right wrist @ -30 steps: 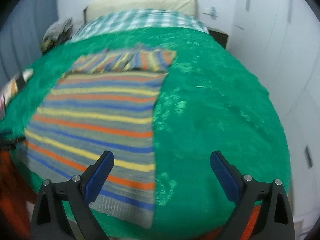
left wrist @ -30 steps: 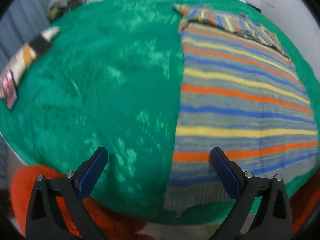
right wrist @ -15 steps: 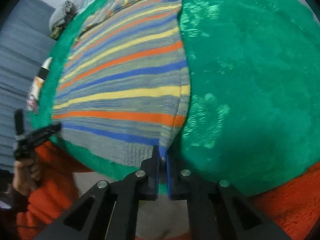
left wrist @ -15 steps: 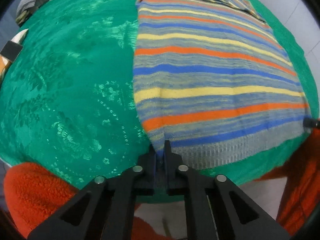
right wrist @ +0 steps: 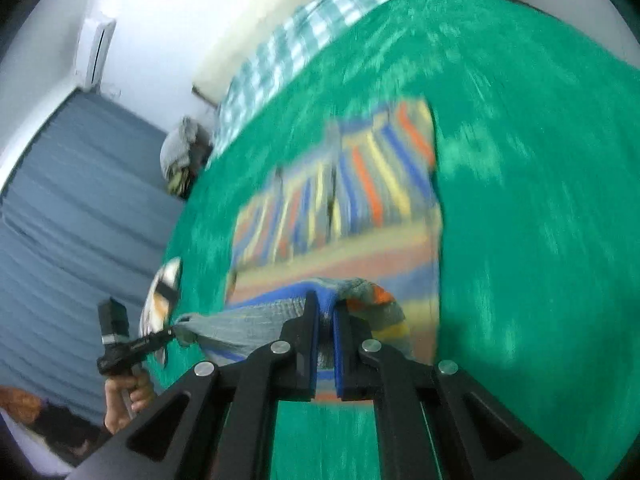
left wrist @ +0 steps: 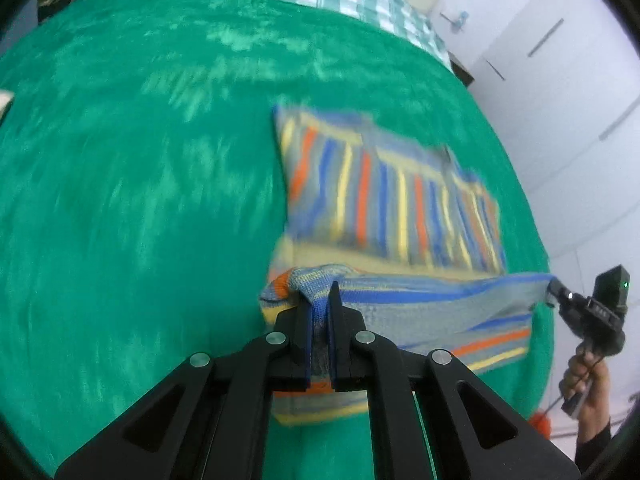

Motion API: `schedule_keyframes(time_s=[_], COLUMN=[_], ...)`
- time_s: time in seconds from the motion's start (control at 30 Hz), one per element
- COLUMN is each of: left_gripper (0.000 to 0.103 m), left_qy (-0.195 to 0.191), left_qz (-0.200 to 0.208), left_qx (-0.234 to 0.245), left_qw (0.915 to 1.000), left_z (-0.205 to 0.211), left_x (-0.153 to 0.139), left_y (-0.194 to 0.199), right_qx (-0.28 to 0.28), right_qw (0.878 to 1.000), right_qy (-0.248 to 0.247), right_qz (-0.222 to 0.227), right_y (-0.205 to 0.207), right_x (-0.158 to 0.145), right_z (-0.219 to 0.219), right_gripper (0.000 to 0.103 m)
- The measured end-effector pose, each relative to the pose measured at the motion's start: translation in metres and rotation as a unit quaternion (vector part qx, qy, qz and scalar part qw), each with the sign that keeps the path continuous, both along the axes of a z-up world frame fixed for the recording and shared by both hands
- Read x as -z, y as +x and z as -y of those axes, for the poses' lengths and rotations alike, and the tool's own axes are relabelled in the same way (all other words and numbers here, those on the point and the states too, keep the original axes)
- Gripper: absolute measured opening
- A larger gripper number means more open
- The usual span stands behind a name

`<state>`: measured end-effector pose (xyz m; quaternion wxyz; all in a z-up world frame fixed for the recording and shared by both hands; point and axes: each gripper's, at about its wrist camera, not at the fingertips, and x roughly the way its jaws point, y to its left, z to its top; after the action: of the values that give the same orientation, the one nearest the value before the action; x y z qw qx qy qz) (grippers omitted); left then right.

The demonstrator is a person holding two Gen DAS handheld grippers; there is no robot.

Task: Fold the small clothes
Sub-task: 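Grasp the sweater hem with the right gripper while the left gripper grasps it too, then fold the hem up over the collar with both grippers and release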

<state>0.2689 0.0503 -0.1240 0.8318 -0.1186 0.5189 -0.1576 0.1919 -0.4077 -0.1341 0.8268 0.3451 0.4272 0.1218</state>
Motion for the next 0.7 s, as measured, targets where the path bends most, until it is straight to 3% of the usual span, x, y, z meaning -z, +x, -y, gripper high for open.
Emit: schedule_keyframes(time_s=[0.2,0.27,0.33,0.37,0.4,0.5,0.6,0.7], left_gripper=[0.005,0.010,0.048,0.080,0.085,0.085,0.085,0.085], left_qy=[0.012,0.017,0.032,0.040,0.041,0.008,0.022,0.056], left_qz=[-0.018,-0.019,-0.006,0.000,0.014,0.035,0.070,0.084], left_qx=[-0.010,-0.021,-0.064,-0.087,-0.109,-0.124,-0.091,-0.004], left_qw=[0.9997,0.9994,0.9974,0.9954,0.9931,0.9916,0.9932,0.9949], left_z=[0.022,0.031,0.025,0.023,0.020,0.002,0.004,0.036], left_x=[0.000,0.003,0.003,0.003,0.003,0.001,-0.002,0.012], left_y=[0.099,0.131,0.155,0.162,0.165,0.149,0.109,0.065], right_qx=[0.042,0.049,0.080,0.108,0.130,0.135,0.055,-0.064], right_qw=[0.998,0.996,0.991,0.988,0.987,0.989,0.997,0.989], right_qy=[0.023,0.057,0.102,0.107,0.099,0.064,-0.043,-0.132], right_qz=[-0.034,-0.041,-0.016,-0.007,-0.003,0.011,0.022,0.035], right_y=[0.109,0.142,0.164,0.169,0.169,0.164,0.154,0.130], right_x=[0.025,0.035,0.045,0.047,0.048,0.038,0.018,0.006], right_z=[0.027,0.040,0.055,0.062,0.066,0.067,0.042,-0.006], right_gripper=[0.006,0.007,0.018,0.039,0.056,0.056,0.056,0.056])
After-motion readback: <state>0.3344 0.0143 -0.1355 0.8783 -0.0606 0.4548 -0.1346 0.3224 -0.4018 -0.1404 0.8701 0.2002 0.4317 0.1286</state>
